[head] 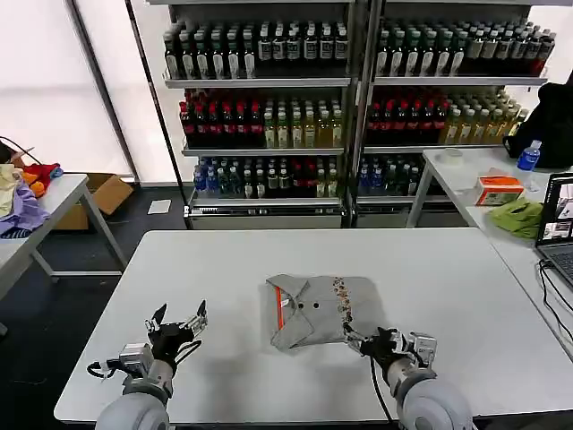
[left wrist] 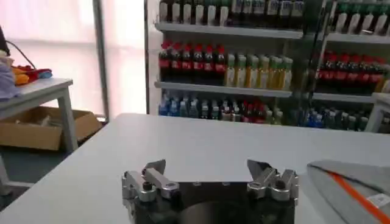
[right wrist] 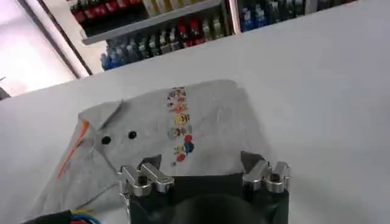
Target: Fold and organize the clothes.
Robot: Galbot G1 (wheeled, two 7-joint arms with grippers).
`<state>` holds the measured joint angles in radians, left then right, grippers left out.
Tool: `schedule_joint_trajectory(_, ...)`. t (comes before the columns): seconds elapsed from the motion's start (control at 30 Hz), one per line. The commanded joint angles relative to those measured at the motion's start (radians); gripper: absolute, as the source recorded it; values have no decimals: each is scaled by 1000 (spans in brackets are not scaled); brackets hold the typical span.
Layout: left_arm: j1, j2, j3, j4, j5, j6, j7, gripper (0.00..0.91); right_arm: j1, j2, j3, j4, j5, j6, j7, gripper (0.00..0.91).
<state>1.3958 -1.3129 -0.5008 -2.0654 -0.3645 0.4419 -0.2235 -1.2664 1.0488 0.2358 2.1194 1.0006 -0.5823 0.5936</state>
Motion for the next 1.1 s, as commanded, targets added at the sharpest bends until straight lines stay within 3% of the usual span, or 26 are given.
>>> schedule_joint_trajectory(0.03, 0, -2, 4, 1, 0, -1, 2, 907, -22, -4, 12, -7, 55, 0, 23, 907)
schedule_joint_trajectory(0.37, 7, 0, 5, -17, 0, 1, 5, 907, -11, 5, 27, -23, 46, 0, 13, 907)
schedule_joint_trajectory(0.6, 23, 5, -5, -22, 0, 2, 7, 907, 61, 7, 106, 153, 32, -1, 27, 907)
schedule_joint_trajectory(0.63, 24, 3, -5, -25, 0, 2, 7, 907, 93, 10, 100, 155, -14, 0, 26, 907)
schedule_joint_trajectory(0.7, 26, -3, -5, -32, 0, 1, 6, 907, 143, 20, 73, 109, -305, 3, -61, 907)
schedule_joint_trajectory(0.73, 29, -6, -5, -36, -1, -3, 6, 907, 170, 23, 55, 64, -384, 3, -105, 907)
schedule_joint_trajectory(0.8, 38, -9, -5, -41, -4, -10, 6, 907, 205, 23, 2, 13, -334, 0, -77, 907)
schedule_joint_trajectory(0.83, 44, -10, -7, -43, -8, -21, 11, 907, 216, 33, -13, -21, -357, 1, -78, 907)
schedule_joint_trajectory(0.97, 65, -16, -28, -54, -29, -107, 38, 907, 234, 72, 3, -128, -549, 18, -130, 907)
schedule_joint_trajectory(1.03, 82, -25, -39, -80, -23, -172, 52, 907, 203, 78, 57, -147, -732, 96, -179, 907)
schedule_joint_trajectory(1.1, 92, -41, -53, -111, 23, -179, 64, 907, 152, 88, 169, -113, -769, 118, -193, 907)
